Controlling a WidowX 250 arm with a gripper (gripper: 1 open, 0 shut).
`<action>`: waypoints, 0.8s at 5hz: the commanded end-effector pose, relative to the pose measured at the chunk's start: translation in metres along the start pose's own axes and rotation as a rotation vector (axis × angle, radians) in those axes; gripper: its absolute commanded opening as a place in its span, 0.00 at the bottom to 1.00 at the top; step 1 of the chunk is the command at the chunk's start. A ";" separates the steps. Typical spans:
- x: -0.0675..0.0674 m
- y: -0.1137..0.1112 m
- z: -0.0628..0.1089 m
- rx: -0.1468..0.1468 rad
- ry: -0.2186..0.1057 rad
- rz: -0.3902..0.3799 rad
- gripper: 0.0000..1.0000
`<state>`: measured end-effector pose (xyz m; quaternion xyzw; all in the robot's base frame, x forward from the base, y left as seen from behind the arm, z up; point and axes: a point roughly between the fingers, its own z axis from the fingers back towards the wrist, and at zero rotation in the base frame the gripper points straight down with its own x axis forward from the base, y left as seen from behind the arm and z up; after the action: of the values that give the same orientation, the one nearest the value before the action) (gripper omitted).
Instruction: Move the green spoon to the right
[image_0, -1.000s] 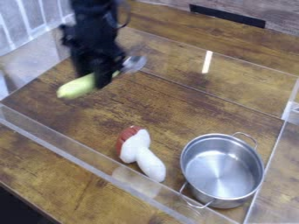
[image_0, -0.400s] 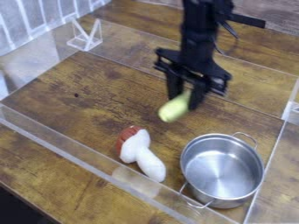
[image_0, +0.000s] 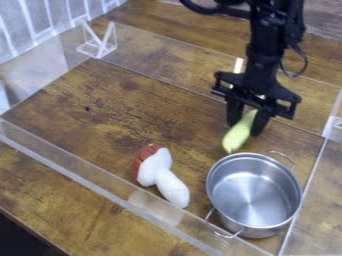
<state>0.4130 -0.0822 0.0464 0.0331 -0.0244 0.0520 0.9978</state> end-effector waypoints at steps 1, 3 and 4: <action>0.027 0.009 0.026 -0.026 -0.068 0.069 0.00; 0.029 0.024 0.020 -0.029 -0.047 0.078 0.00; 0.026 0.025 0.016 -0.042 -0.043 0.023 0.00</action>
<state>0.4267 -0.0644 0.0446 0.0184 -0.0169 0.0577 0.9980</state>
